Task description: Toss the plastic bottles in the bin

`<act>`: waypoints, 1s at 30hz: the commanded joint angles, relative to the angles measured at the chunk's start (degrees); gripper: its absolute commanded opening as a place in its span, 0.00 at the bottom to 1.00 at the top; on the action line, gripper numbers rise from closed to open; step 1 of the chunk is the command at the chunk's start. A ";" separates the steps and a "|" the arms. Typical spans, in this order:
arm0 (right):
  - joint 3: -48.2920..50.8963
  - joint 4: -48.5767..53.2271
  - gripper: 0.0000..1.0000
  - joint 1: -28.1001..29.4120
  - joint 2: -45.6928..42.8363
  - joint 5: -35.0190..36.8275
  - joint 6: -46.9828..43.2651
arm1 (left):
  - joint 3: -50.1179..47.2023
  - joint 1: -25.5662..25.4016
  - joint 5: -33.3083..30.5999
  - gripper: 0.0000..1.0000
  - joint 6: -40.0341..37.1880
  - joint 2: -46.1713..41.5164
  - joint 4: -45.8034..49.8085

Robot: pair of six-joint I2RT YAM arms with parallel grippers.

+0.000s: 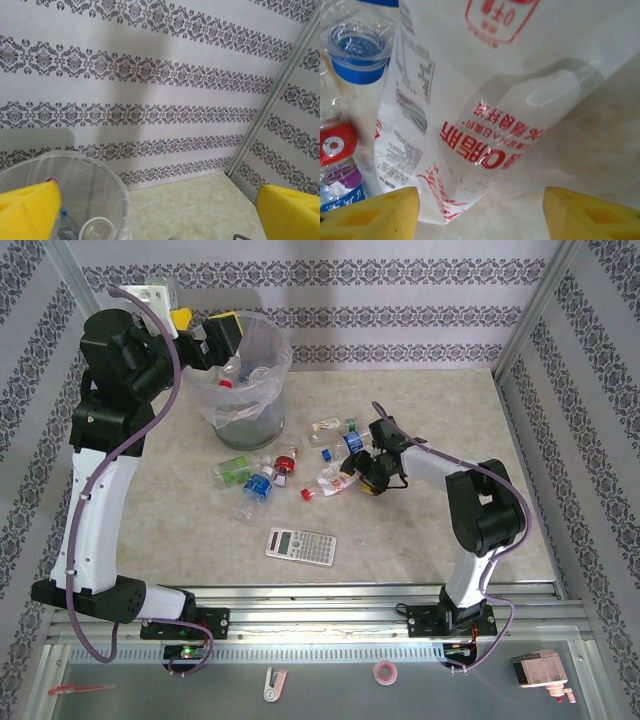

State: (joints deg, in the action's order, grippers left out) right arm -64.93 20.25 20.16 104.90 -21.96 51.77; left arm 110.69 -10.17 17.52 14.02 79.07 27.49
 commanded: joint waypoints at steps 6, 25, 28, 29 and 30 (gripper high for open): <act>-3.53 -0.66 0.57 0.90 3.68 2.78 1.13 | -2.26 -2.50 -0.45 1.00 0.62 -0.83 -1.38; -2.28 -0.13 0.16 0.78 2.58 3.02 -0.43 | -14.90 -11.71 0.90 1.00 1.88 -0.27 -6.44; -0.97 0.05 0.15 0.77 0.49 2.88 -0.87 | -18.24 -12.36 1.22 1.00 3.02 -0.98 -7.32; -0.38 0.18 0.15 0.82 -0.40 2.73 -1.09 | -19.28 -12.60 1.71 1.00 3.27 -1.25 -7.59; 0.10 0.30 0.14 0.84 -1.25 2.55 -1.25 | -20.15 -12.76 1.91 1.00 3.40 -1.30 -7.74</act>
State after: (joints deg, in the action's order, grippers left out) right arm -66.48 18.44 20.16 106.80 -20.38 52.18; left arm 92.49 -21.89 17.87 15.59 79.11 23.24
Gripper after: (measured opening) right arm 0.193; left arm 0.998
